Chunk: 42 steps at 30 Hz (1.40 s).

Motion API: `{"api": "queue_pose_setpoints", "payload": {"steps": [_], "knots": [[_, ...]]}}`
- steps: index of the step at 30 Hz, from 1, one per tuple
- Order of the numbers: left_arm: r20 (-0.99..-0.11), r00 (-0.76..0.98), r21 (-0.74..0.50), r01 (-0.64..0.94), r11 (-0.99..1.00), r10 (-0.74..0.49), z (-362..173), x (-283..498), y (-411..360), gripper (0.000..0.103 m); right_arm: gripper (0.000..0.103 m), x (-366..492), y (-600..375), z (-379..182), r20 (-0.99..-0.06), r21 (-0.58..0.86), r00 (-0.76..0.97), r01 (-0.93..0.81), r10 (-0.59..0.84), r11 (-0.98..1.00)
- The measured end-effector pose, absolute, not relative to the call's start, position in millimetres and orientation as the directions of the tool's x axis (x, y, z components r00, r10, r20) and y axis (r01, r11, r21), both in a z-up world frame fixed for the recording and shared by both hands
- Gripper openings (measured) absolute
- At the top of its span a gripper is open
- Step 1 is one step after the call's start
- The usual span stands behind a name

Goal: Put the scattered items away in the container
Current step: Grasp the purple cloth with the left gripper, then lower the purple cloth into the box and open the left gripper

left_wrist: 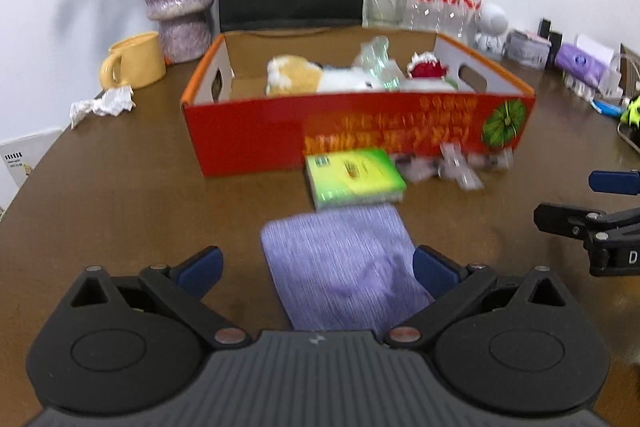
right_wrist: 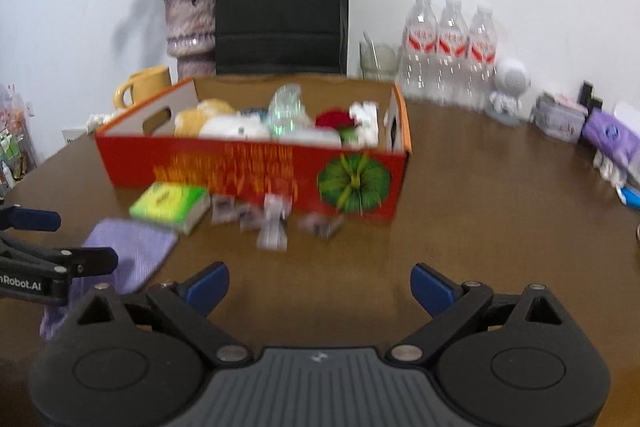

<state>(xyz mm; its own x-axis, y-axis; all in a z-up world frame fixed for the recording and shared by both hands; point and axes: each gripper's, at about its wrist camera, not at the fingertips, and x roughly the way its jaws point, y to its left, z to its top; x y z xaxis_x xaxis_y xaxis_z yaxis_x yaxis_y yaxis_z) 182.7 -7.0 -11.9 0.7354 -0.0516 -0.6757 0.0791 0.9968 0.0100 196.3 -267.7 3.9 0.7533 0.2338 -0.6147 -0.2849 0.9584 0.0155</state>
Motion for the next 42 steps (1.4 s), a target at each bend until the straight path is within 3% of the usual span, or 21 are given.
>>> {"api": "queue_pose_setpoints", "payload": {"steps": [4, 6, 7, 8, 9, 10, 11, 18, 23, 25, 28, 30, 32, 42], "knots": [[-0.689, 0.724, 0.02, 0.065, 0.998, -0.033, -22.8, 182.5, -14.0, 0.102, 0.098, 183.8, -272.2, -2.4, -0.621, 0.022, 0.747, -0.286, 0.237, 0.958], [-0.684, 0.729, 0.002, 0.056, 0.998, -0.039, -27.4, 181.9, -14.6, 0.096, 0.098, 180.0, -273.8, -3.0, -0.62, 0.024, 0.748, -0.284, 0.237, 0.958], [-0.669, 0.742, -0.002, 0.057, 0.998, -0.044, -27.7, 180.4, -14.4, 0.087, 0.098, 178.6, -273.4, -3.1, -0.62, 0.024, 0.748, -0.284, 0.237, 0.959], [-0.656, 0.753, 0.001, 0.063, 0.998, -0.048, -26.8, 178.9, -14.5, 0.067, 0.098, 177.9, -273.6, -3.2, -0.62, 0.025, 0.748, -0.284, 0.238, 0.958], [-0.648, 0.76, -0.005, 0.067, 0.998, -0.054, -24.9, 177.8, -13.7, 0.054, 0.098, 178.2, -273.4, -3.6, -0.621, 0.026, 0.747, -0.285, 0.239, 0.958], [-0.645, 0.762, -0.014, 0.064, 0.998, -0.059, -22.8, 177.2, -11.9, 0.028, 0.098, 178.8, -273.2, -3.9, -0.622, 0.026, 0.746, -0.285, 0.239, 0.958], [-0.644, 0.762, -0.033, 0.063, 0.998, -0.069, -21.0, 177.5, -8.9, 0.016, 0.098, 180.2, -273.1, -4.5, -0.623, 0.026, 0.745, -0.287, 0.24, 0.958], [-0.59, 0.803, -0.121, 0.011, 0.993, -0.081, -5.3, 173.3, 22.3, 0.011, 0.096, 205.7, -271.1, -3.0, -0.611, 0.035, 0.755, -0.274, 0.237, 0.961], [-0.567, 0.822, -0.158, -0.032, 0.987, -0.064, 5.3, 193.8, 40.5, 0.011, 0.087, 242.7, -267.8, -0.6, -0.611, 0.053, 0.759, -0.245, 0.226, 0.968], [-0.568, 0.821, -0.164, -0.037, 0.986, -0.064, 5.1, 205.1, 43.3, 0.011, 0.074, 256.1, -265.3, -1.4, -0.621, 0.061, 0.751, -0.24, 0.225, 0.969], [-0.58, 0.812, -0.18, -0.043, 0.983, -0.07, -0.7, 217.3, 45.9, 0.011, 0.066, 273.6, -260.1, -5.1, -0.637, 0.081, 0.734, -0.242, 0.237, 0.967], [-0.587, 0.806, -0.189, -0.041, 0.981, -0.08, -6.0, 220.0, 46.4, 0.011, 0.053, 280.0, -257.6, -9.3, -0.645, 0.091, 0.725, -0.241, 0.242, 0.966], [-0.591, 0.802, -0.191, -0.037, 0.981, -0.084, -9.6, 220.7, 46.2, 0.011, 0.015, 283.7, -257.5, -14.8, -0.656, 0.111, 0.71, -0.246, 0.257, 0.963], [-0.566, 0.816, -0.216, -0.008, 0.976, -0.118, -5.2, 206.3, 45.5, 0.011, 0.011, 256.5, -264.8, -4.8, -0.59, 0.157, 0.743, -0.277, 0.315, 0.948]]}}
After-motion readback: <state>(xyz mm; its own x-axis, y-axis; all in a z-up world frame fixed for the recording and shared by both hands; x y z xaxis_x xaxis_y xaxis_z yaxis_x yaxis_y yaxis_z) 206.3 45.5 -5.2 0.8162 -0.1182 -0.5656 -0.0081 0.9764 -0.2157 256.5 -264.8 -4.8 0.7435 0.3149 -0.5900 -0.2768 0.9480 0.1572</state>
